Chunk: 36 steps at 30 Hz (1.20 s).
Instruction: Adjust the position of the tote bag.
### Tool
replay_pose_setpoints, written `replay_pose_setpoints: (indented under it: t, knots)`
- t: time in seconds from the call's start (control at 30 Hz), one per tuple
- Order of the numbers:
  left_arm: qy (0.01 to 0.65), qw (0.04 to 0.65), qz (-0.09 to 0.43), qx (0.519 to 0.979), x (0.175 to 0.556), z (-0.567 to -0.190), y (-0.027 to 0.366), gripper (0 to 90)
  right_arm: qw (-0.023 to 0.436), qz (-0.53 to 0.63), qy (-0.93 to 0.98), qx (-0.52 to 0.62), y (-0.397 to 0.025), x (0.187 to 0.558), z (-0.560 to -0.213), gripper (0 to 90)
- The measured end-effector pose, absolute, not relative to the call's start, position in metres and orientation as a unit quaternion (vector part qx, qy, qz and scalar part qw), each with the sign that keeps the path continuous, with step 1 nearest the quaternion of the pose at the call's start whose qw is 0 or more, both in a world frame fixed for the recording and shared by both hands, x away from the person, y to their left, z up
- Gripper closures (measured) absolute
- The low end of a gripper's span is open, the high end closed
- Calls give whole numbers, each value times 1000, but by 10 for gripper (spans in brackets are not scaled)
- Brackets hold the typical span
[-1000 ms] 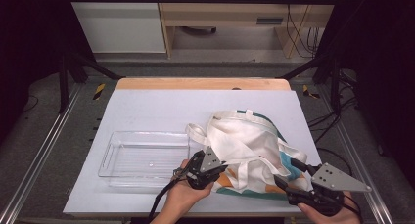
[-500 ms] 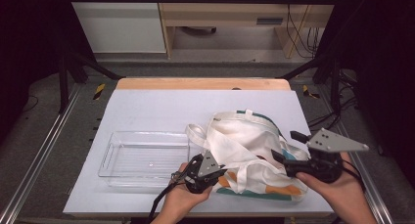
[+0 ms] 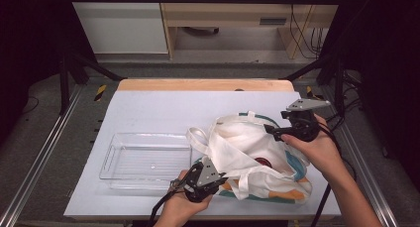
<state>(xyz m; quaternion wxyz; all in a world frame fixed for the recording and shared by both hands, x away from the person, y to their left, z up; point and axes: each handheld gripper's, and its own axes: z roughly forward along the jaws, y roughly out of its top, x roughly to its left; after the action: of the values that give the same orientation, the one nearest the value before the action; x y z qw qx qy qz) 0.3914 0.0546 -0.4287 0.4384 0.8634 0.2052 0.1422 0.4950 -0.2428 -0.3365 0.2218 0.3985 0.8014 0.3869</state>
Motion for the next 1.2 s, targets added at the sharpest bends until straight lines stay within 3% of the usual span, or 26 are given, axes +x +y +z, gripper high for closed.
replay_pose_setpoints:
  t: [0.2,0.43,0.6,0.7,0.73,0.77,0.83,0.87,1.0,1.2]
  knots:
    - [201,433,143,867,386,-432,56,865,177,363,815,416,-247,514,-348,392]
    - [198,430,143,869,381,-434,57,864,181,310,826,435,-254,508,-352,416]
    - [198,429,142,870,379,-436,59,864,171,309,826,440,-256,504,-355,483]
    - [196,427,144,871,377,-437,60,863,172,302,822,452,-258,501,-356,609]
    - [195,426,144,872,377,-437,60,863,172,302,822,452,-258,501,-356,609]
    - [193,424,143,873,376,-438,60,862,176,296,823,451,-261,500,-356,726]
    - [194,424,143,873,376,-439,61,863,179,294,823,453,-263,499,-356,766]
    - [195,424,141,873,376,-440,61,863,185,300,818,454,-267,496,-353,870]
    - [195,425,138,873,375,-441,62,861,190,331,805,454,-271,489,-342,881]
    - [201,435,137,867,371,-435,63,761,215,381,793,425,-260,457,-323,882]
